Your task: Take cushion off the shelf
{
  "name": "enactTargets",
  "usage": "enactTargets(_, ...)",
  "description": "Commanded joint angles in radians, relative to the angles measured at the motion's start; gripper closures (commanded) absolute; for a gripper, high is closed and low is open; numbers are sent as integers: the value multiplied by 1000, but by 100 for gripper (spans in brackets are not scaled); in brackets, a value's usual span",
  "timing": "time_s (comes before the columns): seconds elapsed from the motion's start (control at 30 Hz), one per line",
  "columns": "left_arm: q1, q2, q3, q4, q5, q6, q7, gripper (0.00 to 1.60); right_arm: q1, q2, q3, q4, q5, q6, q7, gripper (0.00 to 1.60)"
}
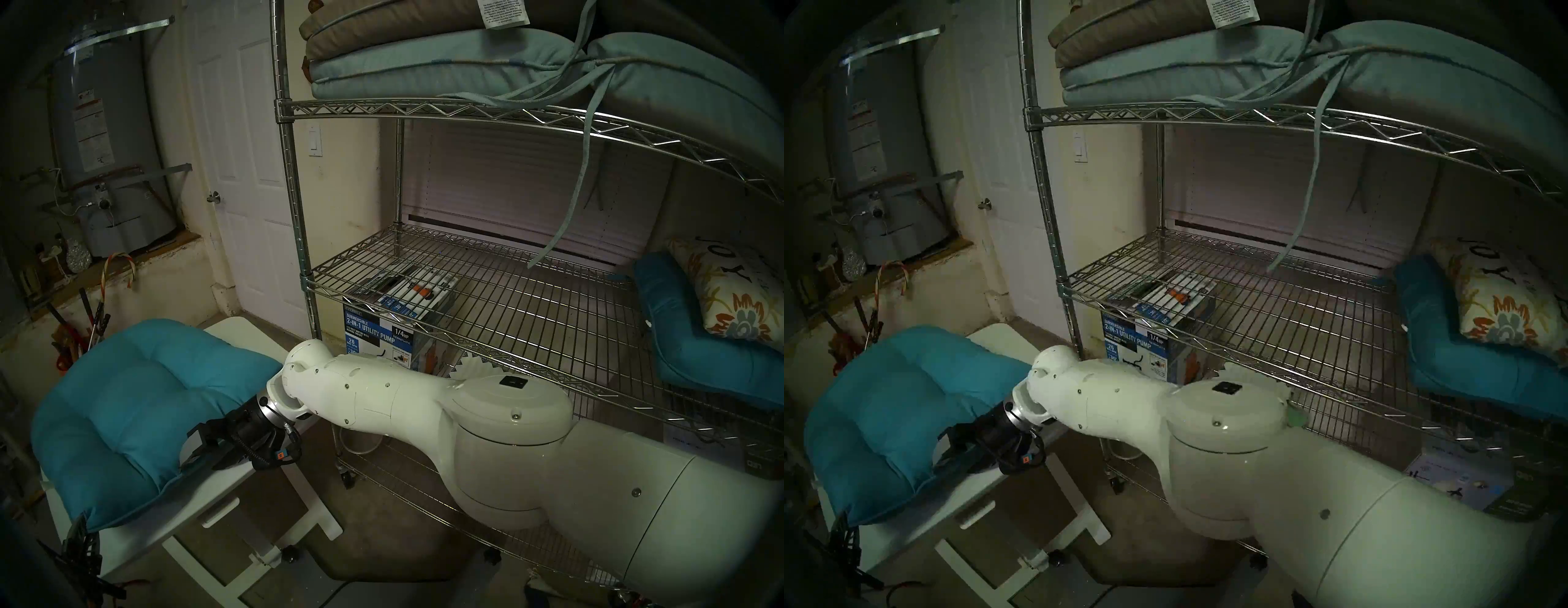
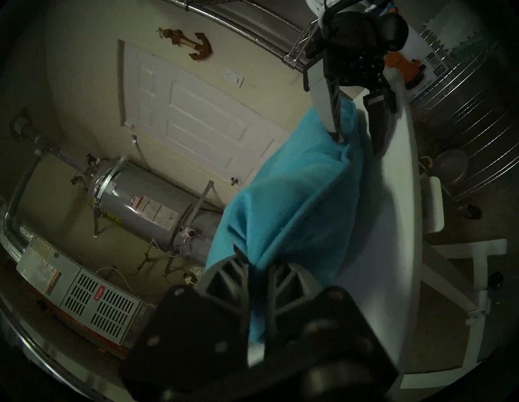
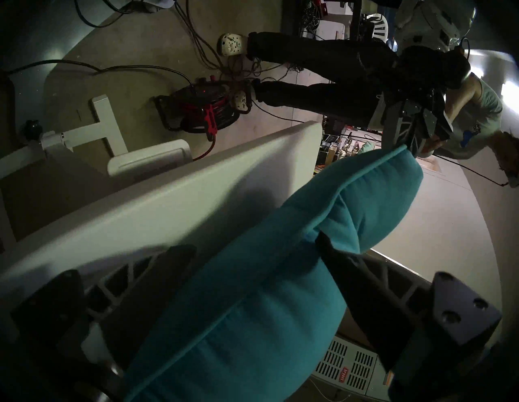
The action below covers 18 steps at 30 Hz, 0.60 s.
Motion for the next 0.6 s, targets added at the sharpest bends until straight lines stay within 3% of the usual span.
enactTargets(0.0, 21, 25, -33, 13, -27, -42, 14, 160, 56, -43, 11, 39, -3, -12, -20, 0)
enactTargets(0.17, 21, 23, -39, 26, -26, -55, 15, 160, 69, -79, 12, 99, -9, -10, -19, 0)
enactTargets(0.57, 44, 15, -70, 48, -29, -72, 15, 160, 80, -79, 39, 162, -2, 13, 20, 0)
